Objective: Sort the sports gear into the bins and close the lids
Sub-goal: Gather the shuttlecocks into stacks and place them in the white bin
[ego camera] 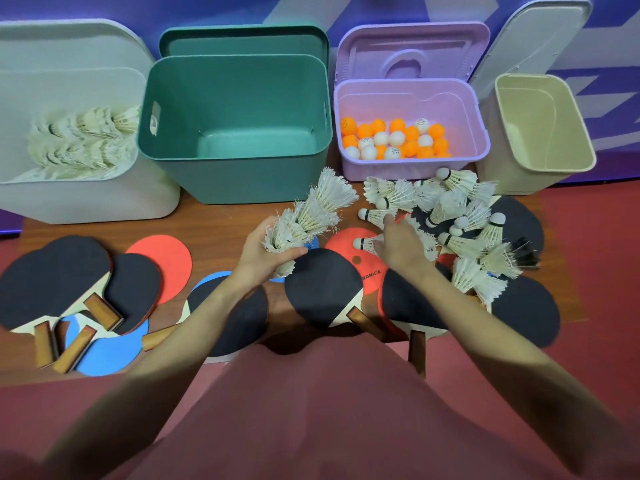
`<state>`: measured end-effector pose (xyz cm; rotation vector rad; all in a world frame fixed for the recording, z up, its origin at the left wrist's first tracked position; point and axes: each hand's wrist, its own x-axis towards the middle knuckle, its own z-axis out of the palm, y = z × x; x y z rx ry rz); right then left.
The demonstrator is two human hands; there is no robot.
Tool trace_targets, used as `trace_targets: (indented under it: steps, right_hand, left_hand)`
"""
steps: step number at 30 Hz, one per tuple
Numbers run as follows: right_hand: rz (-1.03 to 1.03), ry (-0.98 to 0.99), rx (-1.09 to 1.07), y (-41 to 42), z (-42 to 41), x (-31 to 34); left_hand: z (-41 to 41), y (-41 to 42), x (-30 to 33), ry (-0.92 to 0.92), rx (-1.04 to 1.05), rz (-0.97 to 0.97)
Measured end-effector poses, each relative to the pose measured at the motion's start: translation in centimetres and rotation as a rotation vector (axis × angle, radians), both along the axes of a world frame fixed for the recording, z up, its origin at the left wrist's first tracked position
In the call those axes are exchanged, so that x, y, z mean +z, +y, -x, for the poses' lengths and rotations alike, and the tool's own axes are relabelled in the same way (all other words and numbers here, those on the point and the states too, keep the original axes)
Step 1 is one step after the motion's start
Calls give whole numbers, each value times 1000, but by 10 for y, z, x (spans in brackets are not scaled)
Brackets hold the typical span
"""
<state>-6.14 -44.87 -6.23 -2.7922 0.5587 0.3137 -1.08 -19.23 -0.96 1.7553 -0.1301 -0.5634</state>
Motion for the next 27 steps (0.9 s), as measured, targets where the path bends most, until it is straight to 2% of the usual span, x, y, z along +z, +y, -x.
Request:
trace_targets:
  steps: [4, 7, 11, 18, 20, 22, 27]
  right_hand:
    - [-105, 37, -95, 13, 13, -17]
    - [-352, -89, -261, 13, 11, -19]
    - [-602, -249, -311, 16, 6, 0]
    - [-519, -855, -287, 18, 6, 67]
    - [-511, -947, -272, 20, 6, 84]
    - [-529, -925, -211, 22, 4, 94]
    - [-613, -577, 67, 25, 1, 102]
  left_hand:
    - [2, 4, -3, -10, -1, -24]
    - [4, 6, -3, -25, -14, -30]
    - [5, 10, -3, -42, -17, -33]
    - [10, 19, -9, -4, 6, -38]
    - [10, 20, -10, -3, 4, -40]
    - [10, 19, -9, 0, -3, -44]
    - [7, 8, -3, 9, -52, -22]
